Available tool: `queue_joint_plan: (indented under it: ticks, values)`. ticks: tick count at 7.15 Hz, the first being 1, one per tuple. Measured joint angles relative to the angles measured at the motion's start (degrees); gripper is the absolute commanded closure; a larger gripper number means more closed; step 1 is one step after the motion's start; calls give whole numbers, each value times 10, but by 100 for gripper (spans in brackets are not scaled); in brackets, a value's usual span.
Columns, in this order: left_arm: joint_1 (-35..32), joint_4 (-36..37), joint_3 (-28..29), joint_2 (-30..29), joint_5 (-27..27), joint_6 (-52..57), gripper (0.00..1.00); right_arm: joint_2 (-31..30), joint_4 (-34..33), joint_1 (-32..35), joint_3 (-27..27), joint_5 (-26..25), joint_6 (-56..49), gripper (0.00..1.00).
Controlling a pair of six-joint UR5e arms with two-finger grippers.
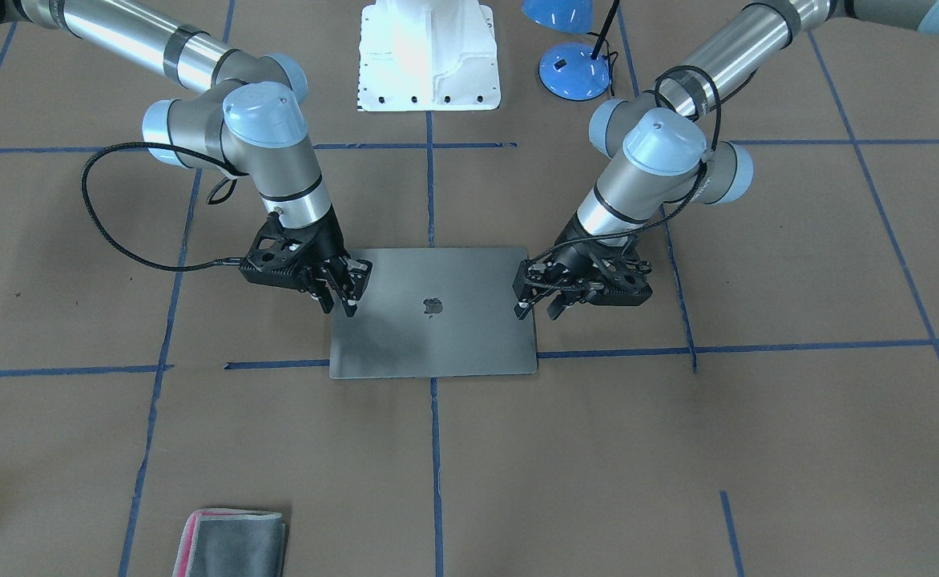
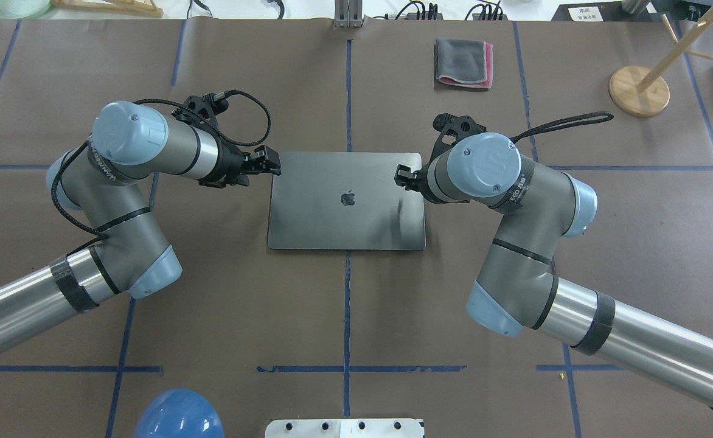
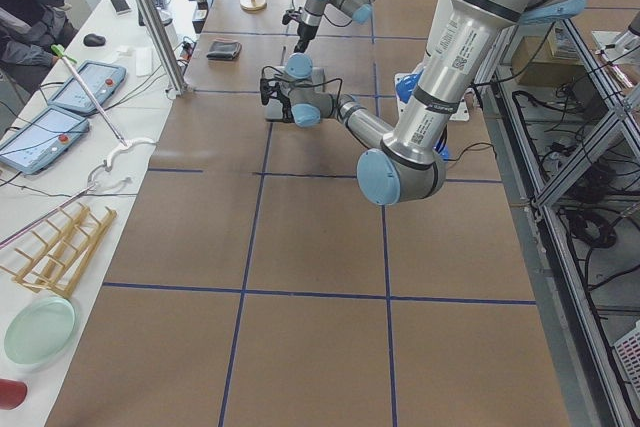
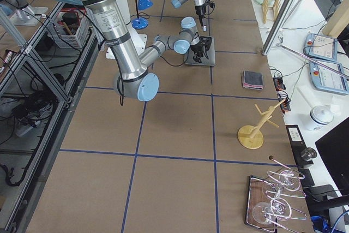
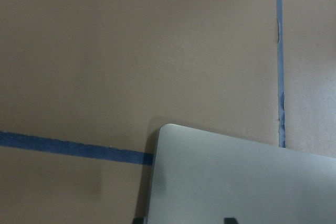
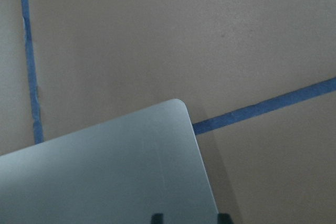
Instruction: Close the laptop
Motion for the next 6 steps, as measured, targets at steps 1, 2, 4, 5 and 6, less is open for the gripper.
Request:
queue_joint_plan:
  ticks: [1,2,4,5,6]
  values:
    - [-5,74,-50,25,-9,34,1,-3,-65,7,33,9,-53,1]
    - [-11,175,-112,47,-14,88,1,-12,-125,21,70,25,-116,1]
    - [-39,371,-228,96,-19,246,1,-71,-176,82,131,106,-260,1]
    - [-76,415,-263,147,-32,357,1,-111,-181,124,151,152,-334,1]
    - [-138,433,-275,197,-69,478,1,-152,-182,165,165,182,-412,1]
